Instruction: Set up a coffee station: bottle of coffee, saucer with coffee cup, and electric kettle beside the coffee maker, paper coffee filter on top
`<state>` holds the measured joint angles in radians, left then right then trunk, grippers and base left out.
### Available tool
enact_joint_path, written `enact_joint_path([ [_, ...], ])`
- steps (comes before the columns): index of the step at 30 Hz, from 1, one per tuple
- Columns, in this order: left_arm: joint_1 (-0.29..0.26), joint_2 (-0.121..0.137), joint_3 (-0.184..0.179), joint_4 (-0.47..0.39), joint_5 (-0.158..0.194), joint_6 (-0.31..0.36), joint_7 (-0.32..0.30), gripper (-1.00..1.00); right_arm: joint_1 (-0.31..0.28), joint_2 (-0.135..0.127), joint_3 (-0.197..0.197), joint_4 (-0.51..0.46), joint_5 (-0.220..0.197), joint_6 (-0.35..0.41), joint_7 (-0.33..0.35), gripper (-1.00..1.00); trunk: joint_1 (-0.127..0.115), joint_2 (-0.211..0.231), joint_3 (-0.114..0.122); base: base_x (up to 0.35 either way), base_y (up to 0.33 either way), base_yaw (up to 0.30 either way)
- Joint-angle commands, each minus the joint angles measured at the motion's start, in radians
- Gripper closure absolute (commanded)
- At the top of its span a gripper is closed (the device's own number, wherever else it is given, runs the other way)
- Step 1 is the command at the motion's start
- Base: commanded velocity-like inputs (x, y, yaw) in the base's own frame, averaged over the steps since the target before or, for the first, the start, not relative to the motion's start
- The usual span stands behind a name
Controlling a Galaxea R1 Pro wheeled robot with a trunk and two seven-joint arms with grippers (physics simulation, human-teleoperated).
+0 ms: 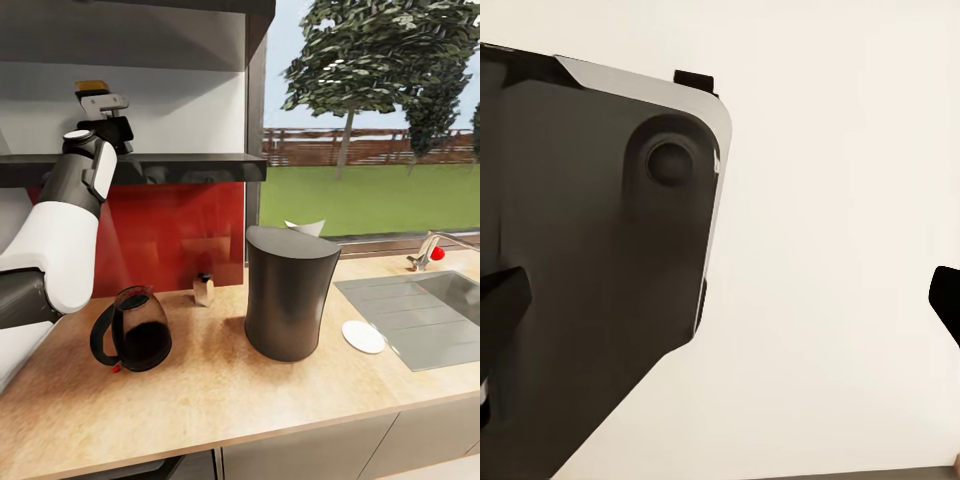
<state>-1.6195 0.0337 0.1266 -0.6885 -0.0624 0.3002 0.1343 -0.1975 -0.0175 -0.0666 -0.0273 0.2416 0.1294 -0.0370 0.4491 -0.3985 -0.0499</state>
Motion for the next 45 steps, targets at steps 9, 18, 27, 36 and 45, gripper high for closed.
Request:
enact_joint_path([
  [9,0.078,-0.005,-0.001,-0.054,0.003,0.072,-0.010,1.00,0.000,0.001,-0.010,-0.002,0.010,0.006,-0.001,-1.00,0.001,-0.002,-0.003,0.000,0.000,0.000],
  [18,0.078,-0.001,-0.004,-0.134,0.001,0.159,-0.128,1.00,0.000,0.002,-0.011,-0.002,0.009,0.006,-0.001,-1.00,0.001,-0.002,-0.003,0.000,0.000,-0.106],
  [27,0.076,-0.003,-0.003,-0.138,-0.001,0.166,-0.136,1.00,0.000,0.002,-0.012,-0.002,0.008,0.006,0.000,-1.00,0.001,-0.002,-0.003,0.000,0.000,-0.252],
  [36,0.051,-0.015,0.000,-0.138,0.002,0.216,-0.136,1.00,0.000,0.002,-0.012,-0.002,0.008,0.007,0.000,-1.00,0.001,-0.002,-0.003,0.000,0.000,-0.261],
  [45,0.035,-0.024,-0.001,-0.180,0.002,0.237,-0.136,1.00,0.000,0.002,-0.012,-0.002,0.008,0.006,0.000,-1.00,0.001,-0.002,-0.003,0.000,0.000,-0.260],
])
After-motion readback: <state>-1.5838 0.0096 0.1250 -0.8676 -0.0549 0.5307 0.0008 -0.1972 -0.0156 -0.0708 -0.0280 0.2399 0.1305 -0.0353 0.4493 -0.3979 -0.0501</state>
